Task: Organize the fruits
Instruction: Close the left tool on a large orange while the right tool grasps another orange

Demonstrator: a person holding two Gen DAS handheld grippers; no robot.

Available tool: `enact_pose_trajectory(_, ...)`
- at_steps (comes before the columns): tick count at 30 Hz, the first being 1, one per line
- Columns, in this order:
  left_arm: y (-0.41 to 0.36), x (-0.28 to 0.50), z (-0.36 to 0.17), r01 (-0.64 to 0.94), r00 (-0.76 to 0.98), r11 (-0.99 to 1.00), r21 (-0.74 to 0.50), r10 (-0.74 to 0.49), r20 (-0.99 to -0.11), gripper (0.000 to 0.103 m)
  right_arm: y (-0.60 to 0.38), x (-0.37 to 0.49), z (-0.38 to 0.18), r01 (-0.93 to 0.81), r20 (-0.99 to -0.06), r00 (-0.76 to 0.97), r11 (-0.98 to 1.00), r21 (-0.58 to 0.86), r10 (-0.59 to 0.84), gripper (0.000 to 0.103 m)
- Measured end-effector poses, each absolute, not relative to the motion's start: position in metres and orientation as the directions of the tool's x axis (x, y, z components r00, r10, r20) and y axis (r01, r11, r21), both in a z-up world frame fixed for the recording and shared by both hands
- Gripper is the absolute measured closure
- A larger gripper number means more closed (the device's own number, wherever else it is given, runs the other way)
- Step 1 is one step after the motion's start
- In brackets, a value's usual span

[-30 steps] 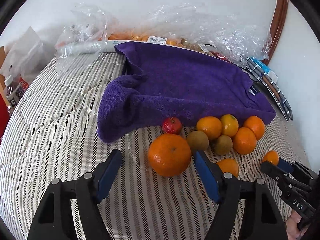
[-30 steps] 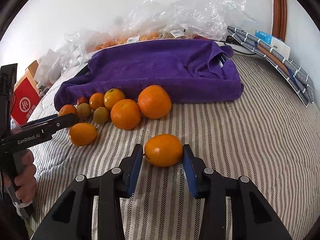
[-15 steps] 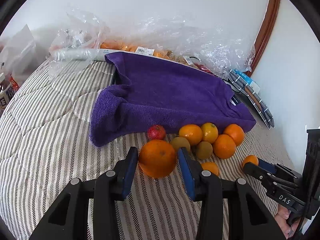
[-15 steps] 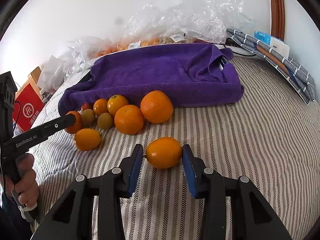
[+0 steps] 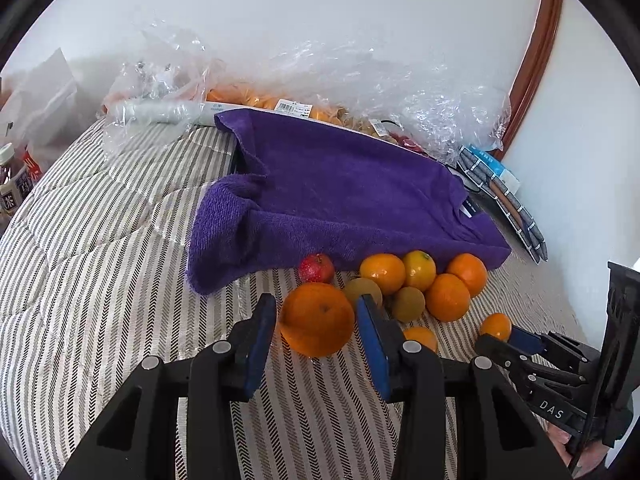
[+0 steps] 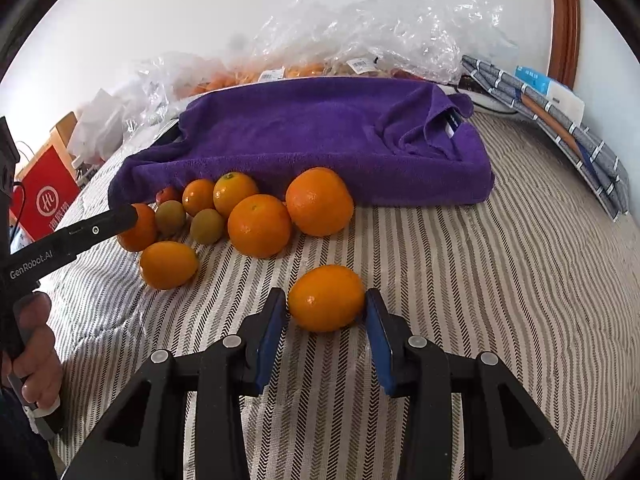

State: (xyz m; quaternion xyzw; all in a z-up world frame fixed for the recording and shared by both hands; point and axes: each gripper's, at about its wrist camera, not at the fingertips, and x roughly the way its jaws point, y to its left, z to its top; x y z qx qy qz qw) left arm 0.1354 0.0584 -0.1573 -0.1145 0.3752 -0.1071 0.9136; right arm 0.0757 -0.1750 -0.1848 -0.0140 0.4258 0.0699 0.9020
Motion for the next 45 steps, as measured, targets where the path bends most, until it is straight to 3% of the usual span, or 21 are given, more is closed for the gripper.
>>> enact_pose_trajectory(13,0.062,0.132,-0.153,0.121,0.713,0.947,-0.299,-0.292,-0.637,0.063,-0.181,0.062,-0.177,-0.134,-0.722,0.678,0.989,0.059,0.135,0.066)
enact_pose_trajectory(21,0.061,0.142,-0.164,0.107,0.660,0.943,-0.315,-0.304,-0.687,0.063,-0.178,0.072,-0.185,-0.157,-0.774,0.618,0.986,0.051,0.139,0.064)
enact_pose_trajectory(28,0.055,0.146,-0.169,0.116,0.634,0.948,-0.298,-0.301,-0.712,0.063,-0.173,0.071,-0.186,-0.169,-0.764,0.629,0.984,0.047,0.144,0.064)
enact_pose_trajectory(45,0.065,0.132,-0.146,0.118,0.705,0.934,-0.339,-0.319,-0.634,0.064,-0.189,0.059,-0.169,-0.124,-0.716,0.679,0.987,0.107,0.162,0.066)
